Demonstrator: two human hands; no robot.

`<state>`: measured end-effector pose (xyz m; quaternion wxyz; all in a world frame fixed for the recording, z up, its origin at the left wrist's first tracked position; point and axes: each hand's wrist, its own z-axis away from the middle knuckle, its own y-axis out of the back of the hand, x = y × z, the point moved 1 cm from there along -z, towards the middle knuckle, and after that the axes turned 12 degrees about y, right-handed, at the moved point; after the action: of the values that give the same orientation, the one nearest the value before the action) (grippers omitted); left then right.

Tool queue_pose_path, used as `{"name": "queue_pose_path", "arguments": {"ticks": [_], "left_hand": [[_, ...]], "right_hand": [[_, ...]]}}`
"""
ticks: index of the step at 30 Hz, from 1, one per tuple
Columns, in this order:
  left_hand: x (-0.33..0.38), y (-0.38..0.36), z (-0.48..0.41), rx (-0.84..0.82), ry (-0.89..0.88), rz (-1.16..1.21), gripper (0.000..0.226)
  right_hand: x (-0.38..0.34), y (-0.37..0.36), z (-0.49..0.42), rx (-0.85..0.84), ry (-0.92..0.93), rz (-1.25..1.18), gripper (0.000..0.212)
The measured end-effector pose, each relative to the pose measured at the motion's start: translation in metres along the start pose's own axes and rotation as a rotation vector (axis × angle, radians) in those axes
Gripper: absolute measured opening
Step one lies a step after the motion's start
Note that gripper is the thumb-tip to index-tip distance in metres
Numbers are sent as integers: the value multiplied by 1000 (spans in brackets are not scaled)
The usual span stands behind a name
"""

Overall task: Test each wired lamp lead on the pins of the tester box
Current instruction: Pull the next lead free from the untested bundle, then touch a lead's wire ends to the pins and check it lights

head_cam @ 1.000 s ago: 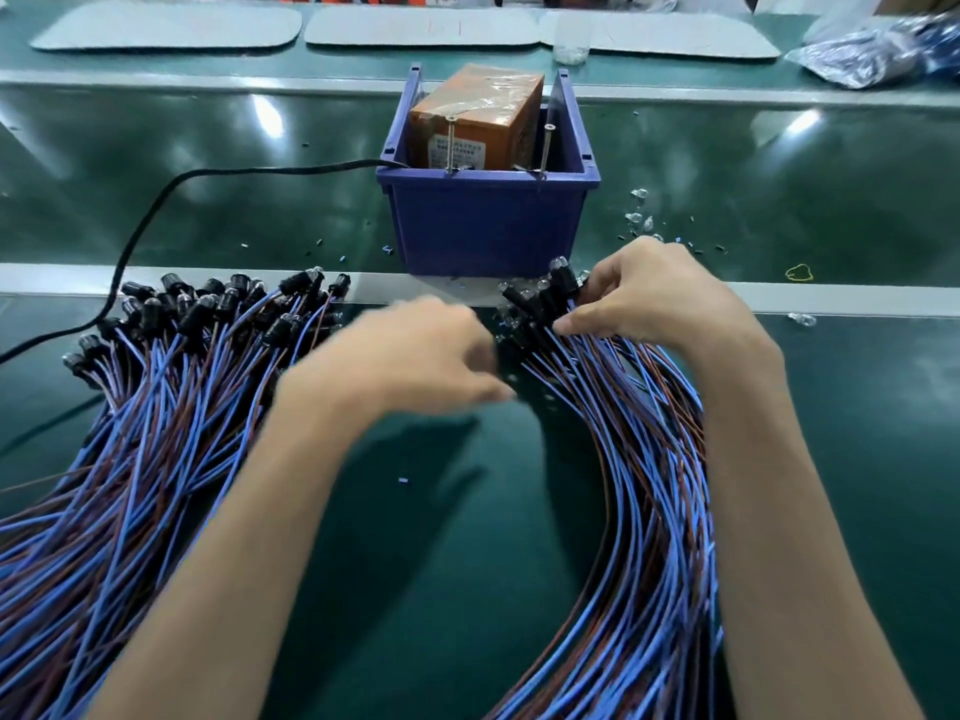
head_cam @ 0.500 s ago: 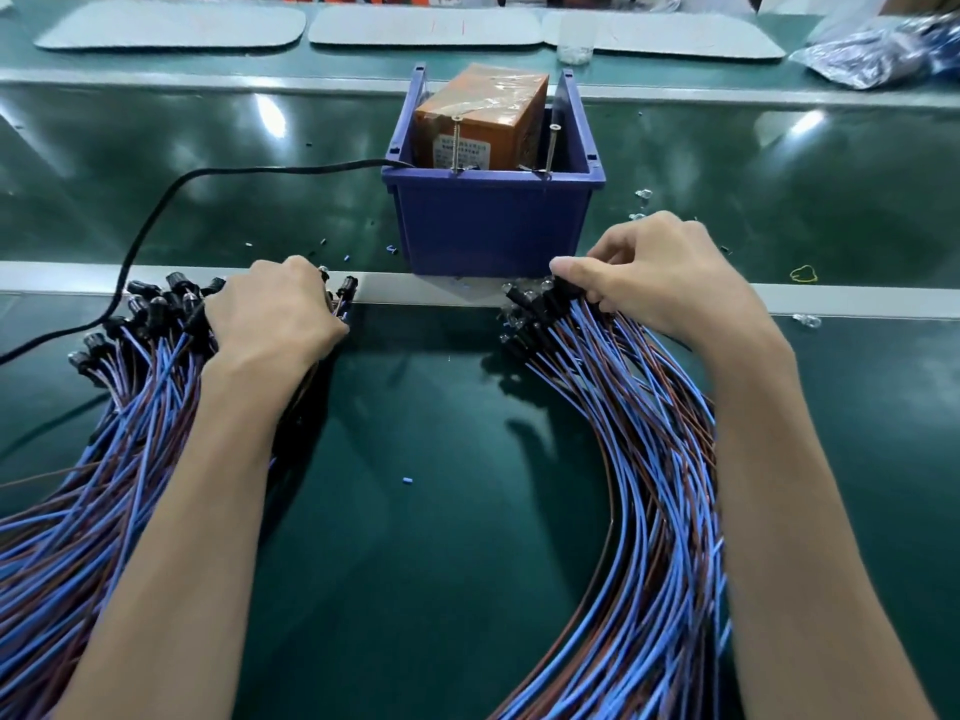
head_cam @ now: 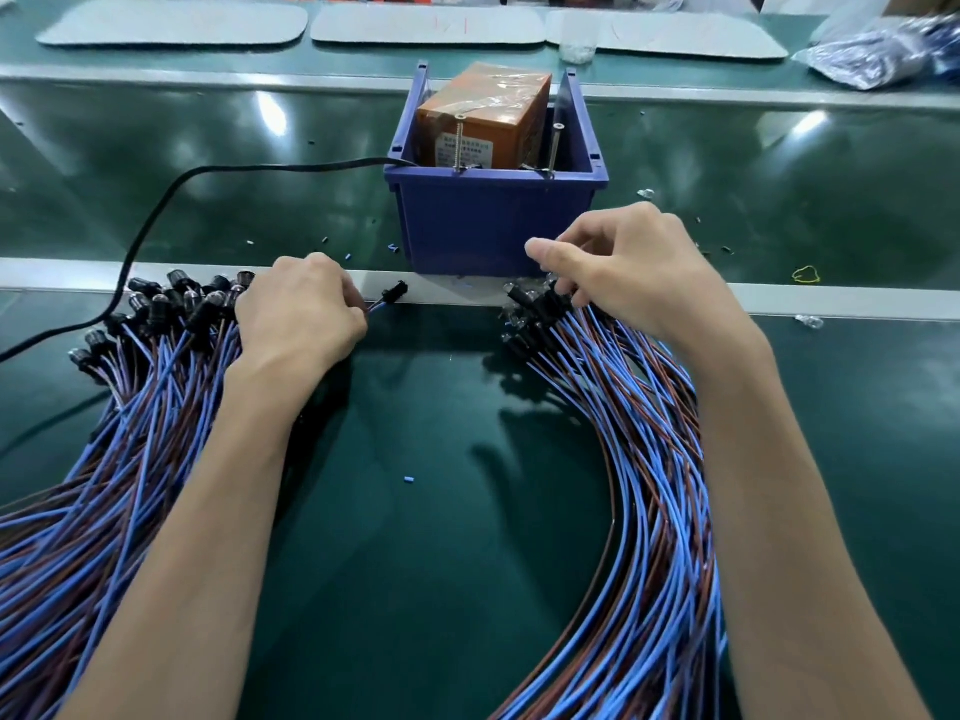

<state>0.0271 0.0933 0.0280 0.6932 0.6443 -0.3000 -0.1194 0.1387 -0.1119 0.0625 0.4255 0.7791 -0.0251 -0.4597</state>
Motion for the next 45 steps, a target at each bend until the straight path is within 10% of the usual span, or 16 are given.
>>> {"name": "queue_pose_path", "arguments": {"ticks": [13, 22, 32, 45], "left_hand": [[44, 24, 38, -144, -308, 664, 11], [64, 23, 62, -199, -289, 925, 14], [87, 13, 82, -1039, 339, 1529, 44], [73, 18, 65, -600, 532, 1927, 36]], "right_hand": [[-18, -17, 3, -198, -14, -294, 28], [-25, -11, 3, 77, 41, -603, 16], [-26, -3, 0, 392, 42, -932, 27], [-15, 7, -4, 485, -55, -983, 37]]}}
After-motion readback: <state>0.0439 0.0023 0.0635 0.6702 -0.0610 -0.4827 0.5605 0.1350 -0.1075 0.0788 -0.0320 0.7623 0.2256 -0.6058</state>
